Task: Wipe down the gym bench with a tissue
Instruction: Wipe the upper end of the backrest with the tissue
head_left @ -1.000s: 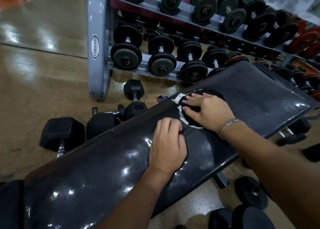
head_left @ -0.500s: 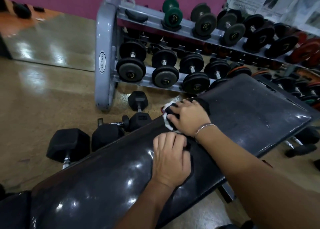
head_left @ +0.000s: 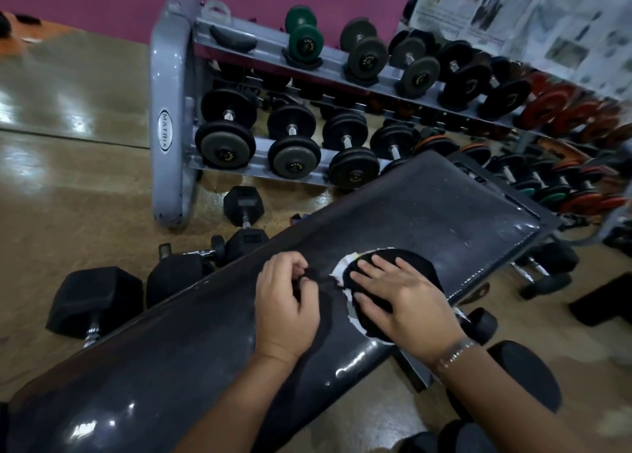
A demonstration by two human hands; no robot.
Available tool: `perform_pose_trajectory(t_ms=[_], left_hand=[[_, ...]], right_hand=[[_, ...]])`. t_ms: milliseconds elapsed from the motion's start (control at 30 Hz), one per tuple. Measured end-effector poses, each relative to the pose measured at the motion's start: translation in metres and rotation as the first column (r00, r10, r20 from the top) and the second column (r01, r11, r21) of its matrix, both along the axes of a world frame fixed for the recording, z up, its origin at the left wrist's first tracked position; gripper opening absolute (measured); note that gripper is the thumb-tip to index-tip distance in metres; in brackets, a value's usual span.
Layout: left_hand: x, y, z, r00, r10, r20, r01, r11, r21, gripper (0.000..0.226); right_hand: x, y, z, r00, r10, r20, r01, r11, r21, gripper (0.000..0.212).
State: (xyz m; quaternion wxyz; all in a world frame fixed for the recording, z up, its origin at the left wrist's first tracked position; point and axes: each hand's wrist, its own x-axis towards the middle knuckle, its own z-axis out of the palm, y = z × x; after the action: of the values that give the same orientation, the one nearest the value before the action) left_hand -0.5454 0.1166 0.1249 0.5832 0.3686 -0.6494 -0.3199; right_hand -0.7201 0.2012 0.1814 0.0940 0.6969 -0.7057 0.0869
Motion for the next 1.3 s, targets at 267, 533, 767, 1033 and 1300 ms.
perform_pose_trajectory(t_ms=[267,533,767,1033,1300], left_hand=[[-0.039,-0.011,0.038,0.973,-0.106,0.206,0.115,0.993,-0.032,0.027],[-0.073,-0.025,0.029,0.953,-0.109,0.282,0.107,0.994,0.021,0.037],[-0.078,-0.025,0.02,0.949,-0.076,0.305,0.088,0.996,-0.025,0.032],[-0.079,-0.025,0.018,0.952,-0.073,0.298,0.078,0.997,-0.005,0.031],[-0.078,-0.024,0.016,0.943,-0.084,0.323,0.099,0.995,-0.029,0.035]], right_hand=[[-0.03,0.001,0.012,0.978,-0.197,-0.068,0.189,0.975,-0.115,0.046],[-0.041,0.047,-0.006,0.999,0.008,-0.052,-0.016,0.985,-0.171,0.035],[-0.009,0.022,-0.021,0.991,-0.128,-0.034,0.111,0.941,-0.318,0.034],[-0.028,0.011,-0.001,0.914,-0.395,-0.091,0.294,0.8,-0.524,0.029],[-0.049,0.029,-0.005,0.936,-0.334,-0.113,0.231,0.823,-0.52,0.03]])
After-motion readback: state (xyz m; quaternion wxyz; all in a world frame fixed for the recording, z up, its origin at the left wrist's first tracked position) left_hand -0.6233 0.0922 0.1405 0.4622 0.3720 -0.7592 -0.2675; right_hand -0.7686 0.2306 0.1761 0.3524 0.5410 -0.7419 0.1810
